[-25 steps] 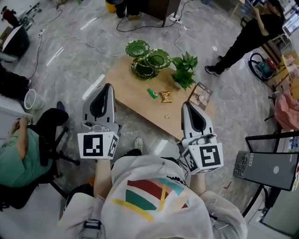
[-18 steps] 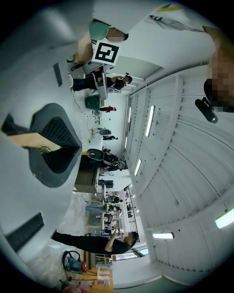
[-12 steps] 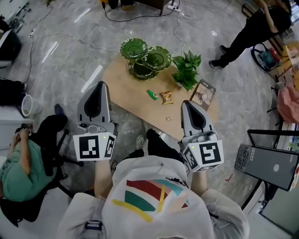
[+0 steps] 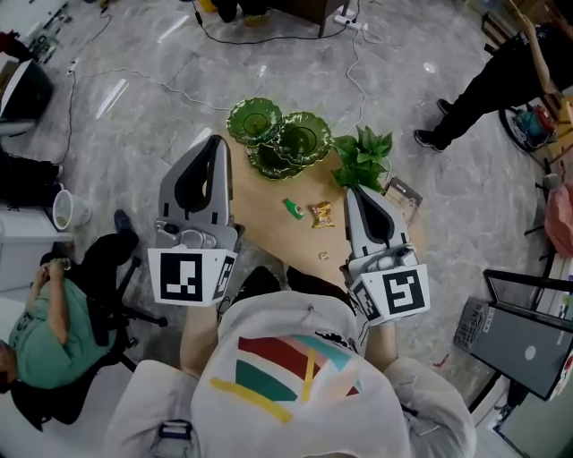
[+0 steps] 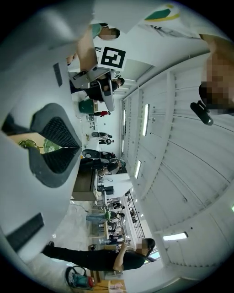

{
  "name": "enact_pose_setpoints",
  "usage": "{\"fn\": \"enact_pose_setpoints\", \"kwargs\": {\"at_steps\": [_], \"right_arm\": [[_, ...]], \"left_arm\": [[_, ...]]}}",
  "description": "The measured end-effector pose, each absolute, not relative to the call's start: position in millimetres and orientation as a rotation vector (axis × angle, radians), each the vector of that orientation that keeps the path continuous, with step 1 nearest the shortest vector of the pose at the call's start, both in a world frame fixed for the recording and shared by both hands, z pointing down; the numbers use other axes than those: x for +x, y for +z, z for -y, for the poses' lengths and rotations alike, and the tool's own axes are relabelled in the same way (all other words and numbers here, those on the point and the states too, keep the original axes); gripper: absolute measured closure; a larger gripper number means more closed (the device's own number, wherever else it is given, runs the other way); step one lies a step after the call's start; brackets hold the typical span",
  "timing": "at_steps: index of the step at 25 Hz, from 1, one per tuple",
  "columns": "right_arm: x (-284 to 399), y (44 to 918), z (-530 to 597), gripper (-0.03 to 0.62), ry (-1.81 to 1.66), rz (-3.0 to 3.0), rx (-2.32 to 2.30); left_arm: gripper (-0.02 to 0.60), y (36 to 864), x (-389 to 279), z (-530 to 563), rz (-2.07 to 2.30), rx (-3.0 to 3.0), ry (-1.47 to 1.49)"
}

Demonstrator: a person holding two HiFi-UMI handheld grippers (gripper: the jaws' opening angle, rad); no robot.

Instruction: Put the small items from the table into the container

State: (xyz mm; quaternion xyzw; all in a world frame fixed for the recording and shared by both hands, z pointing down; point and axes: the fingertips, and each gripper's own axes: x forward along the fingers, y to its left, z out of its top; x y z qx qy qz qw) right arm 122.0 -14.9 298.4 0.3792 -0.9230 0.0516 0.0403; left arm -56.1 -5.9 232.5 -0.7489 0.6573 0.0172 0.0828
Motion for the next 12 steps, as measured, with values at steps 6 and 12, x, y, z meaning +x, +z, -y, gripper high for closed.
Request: {"fn": "enact_pose_setpoints", "kwargs": {"at_steps": [6,12], "right_arm": [[113,312,53,0.580,0.169,2.839,1.107],[102,299,83,0.577,0.023,2.869,1.281]], "left_arm": [[0.572,238,-52,42,-1.927,-2.221,0.011],[0.572,243,-79,81,-1.892,-2.241,0.066]]}}
